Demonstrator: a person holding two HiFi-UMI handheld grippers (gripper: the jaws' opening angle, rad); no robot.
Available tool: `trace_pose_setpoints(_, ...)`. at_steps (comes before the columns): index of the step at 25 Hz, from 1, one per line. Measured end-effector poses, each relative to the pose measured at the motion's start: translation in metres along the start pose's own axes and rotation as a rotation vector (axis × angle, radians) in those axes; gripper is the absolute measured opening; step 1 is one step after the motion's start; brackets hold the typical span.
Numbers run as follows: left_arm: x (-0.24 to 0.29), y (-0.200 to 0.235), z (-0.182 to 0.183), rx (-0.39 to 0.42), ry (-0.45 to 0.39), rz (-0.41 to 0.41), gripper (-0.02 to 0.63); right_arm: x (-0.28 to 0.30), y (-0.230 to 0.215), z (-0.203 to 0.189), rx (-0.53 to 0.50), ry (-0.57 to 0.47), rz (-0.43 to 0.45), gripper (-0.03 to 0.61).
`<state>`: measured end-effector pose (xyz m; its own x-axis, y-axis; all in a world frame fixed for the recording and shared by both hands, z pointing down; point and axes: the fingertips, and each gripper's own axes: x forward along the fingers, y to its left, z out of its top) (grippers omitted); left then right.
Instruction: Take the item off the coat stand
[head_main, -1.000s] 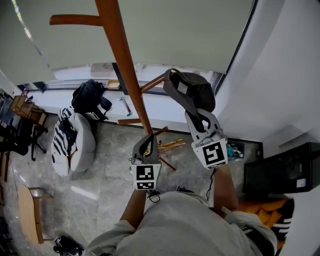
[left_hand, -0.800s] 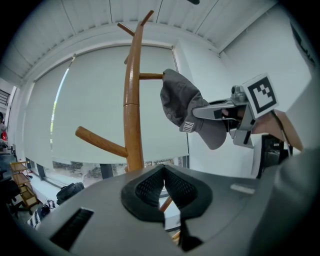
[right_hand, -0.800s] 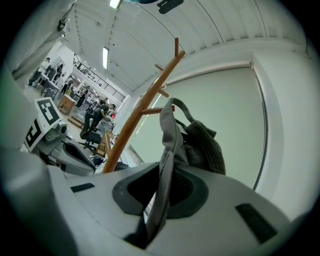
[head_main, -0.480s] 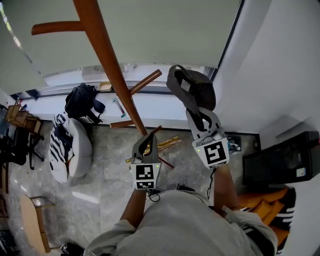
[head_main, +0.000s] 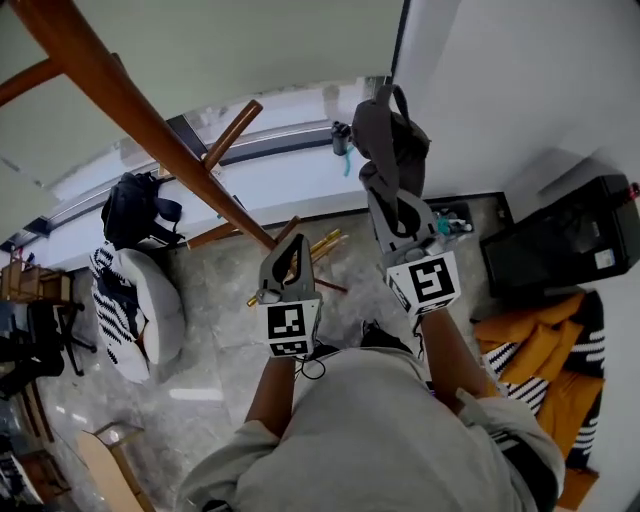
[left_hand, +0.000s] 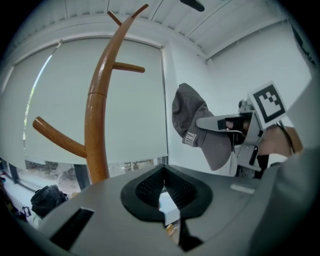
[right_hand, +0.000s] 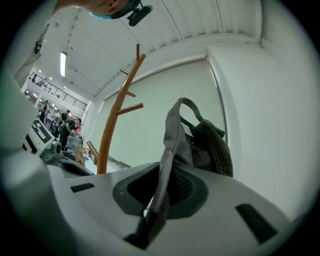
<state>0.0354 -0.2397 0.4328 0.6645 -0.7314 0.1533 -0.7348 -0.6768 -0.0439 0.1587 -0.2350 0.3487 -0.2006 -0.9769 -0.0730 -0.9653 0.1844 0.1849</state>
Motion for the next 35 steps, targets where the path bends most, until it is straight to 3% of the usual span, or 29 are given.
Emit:
trace_pose_setpoints(10,0.000,-0.032,-0.012,0.033,-0.007,-0.220,0.011,-0.061,0.016,-0.055,0.029,0.154,-0.188,0.023)
trace_pose_setpoints(15,-0.004,-0.056,-0.029,0.009,0.015,-0.294,0.009,-0.113,0.013,-0.070,0.041,0.208,-0.304,0.023)
trace_pose_setpoints(22,-0.024,-0.104,-0.015,0.021,-0.016,-0.333,0.011,-0.175,0.002,-0.050,-0.009,0.179,-0.381,0.023)
trace_pose_setpoints(27,-0.052,-0.153,0.013,0.010,-0.085,-0.370,0.011,-0.226,-0.006,-0.027,0.020,0.130,-0.419,0.023)
trace_pose_setpoints(35,-0.108,-0.228,0.026,0.043,-0.125,-0.415,0.009,-0.322,-0.009,-0.007,-0.004,0.086,-0.493,0.023)
